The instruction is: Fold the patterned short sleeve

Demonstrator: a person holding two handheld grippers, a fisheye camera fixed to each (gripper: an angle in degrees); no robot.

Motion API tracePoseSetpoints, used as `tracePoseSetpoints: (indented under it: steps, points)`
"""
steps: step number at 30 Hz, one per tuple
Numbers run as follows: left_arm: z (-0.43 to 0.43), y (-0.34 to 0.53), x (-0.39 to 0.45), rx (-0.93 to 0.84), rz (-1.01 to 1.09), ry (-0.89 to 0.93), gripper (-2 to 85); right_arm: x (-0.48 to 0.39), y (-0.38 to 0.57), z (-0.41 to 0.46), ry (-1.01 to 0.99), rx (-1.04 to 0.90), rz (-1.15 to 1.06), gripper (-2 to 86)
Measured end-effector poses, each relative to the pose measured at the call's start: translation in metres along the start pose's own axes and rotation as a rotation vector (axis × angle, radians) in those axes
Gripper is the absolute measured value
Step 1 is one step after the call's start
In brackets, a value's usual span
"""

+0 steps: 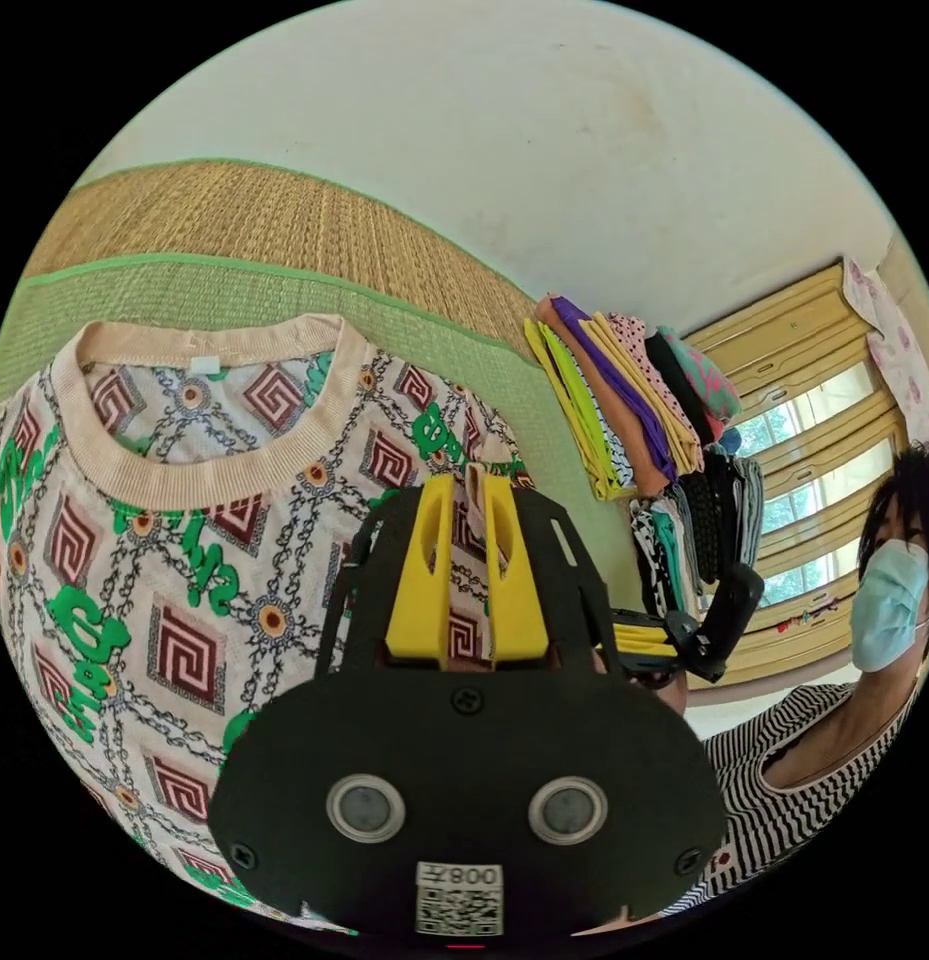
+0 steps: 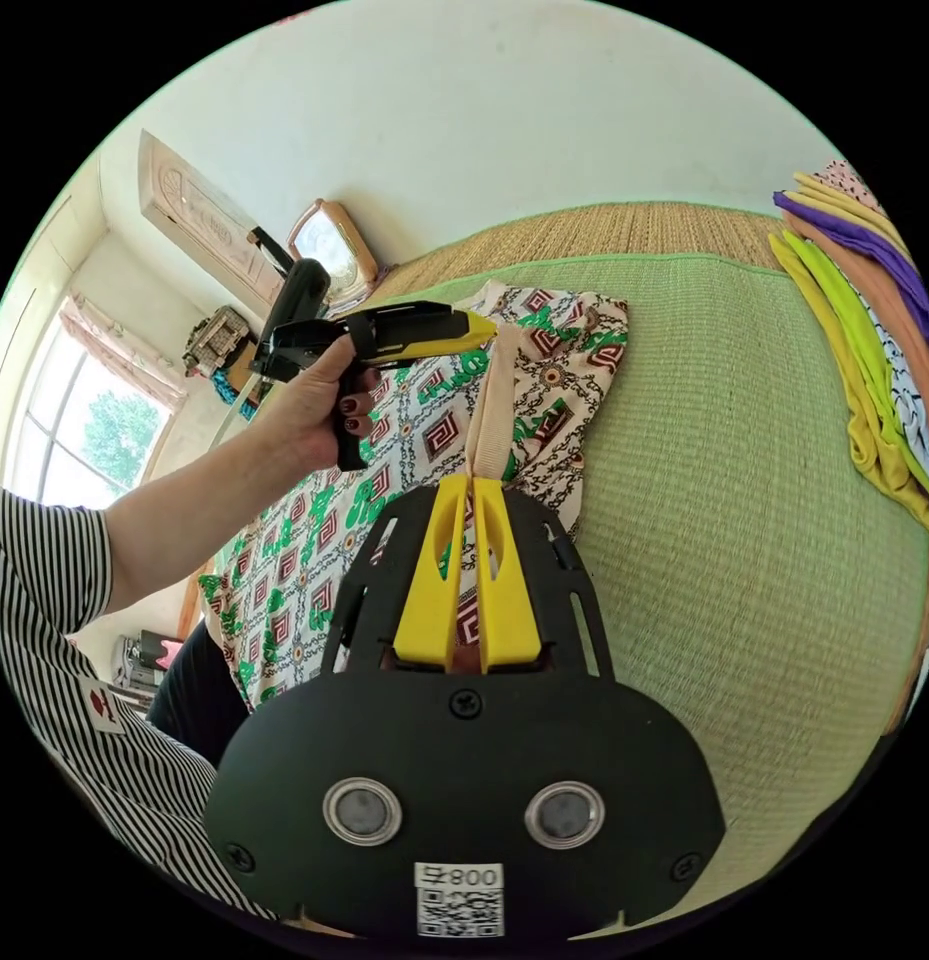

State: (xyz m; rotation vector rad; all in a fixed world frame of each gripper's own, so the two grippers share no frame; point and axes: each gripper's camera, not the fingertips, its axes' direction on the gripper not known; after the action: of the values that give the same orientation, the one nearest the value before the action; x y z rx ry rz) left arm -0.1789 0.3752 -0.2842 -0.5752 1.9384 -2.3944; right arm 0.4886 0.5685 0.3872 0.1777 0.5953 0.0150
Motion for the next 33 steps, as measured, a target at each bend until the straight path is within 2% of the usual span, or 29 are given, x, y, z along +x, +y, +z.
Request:
tracePoseSetpoints:
  steps: [6,9,12,18,22,26,29,33]
  points:
    - [0.015,-0.026,0.037,-0.082,0.202,-0.067,6.8,0.001,-0.007,0.006,-0.06,-0.041,-0.014,1.4]
    - [0.043,-0.039,0.055,-0.193,0.301,-0.187,6.3,0.003,-0.01,0.007,-0.074,-0.052,-0.02,1.6]
    - [0.061,-0.045,0.061,-0.23,0.342,-0.282,4.5,0.007,-0.011,0.007,-0.091,-0.054,-0.013,1.8]
    - [0.07,-0.052,0.07,-0.224,0.359,-0.248,3.2,0.011,-0.016,0.001,-0.215,-0.034,-0.027,2.0]
    - [0.069,-0.048,0.086,-0.209,0.414,-0.243,3.0,0.01,-0.017,-0.009,-0.119,0.005,-0.016,1.6]
    - [0.06,-0.034,0.11,-0.144,0.522,-0.247,2.5,0.028,-0.016,-0.011,-0.005,0.018,0.085,0.5]
    - [0.081,-0.03,0.113,-0.238,0.538,-0.318,2.2,0.034,-0.017,-0.008,0.026,0.005,0.125,0.2]
    - [0.094,-0.039,0.113,-0.251,0.506,-0.233,1.7,0.04,-0.016,-0.01,0.026,0.021,0.158,0.1]
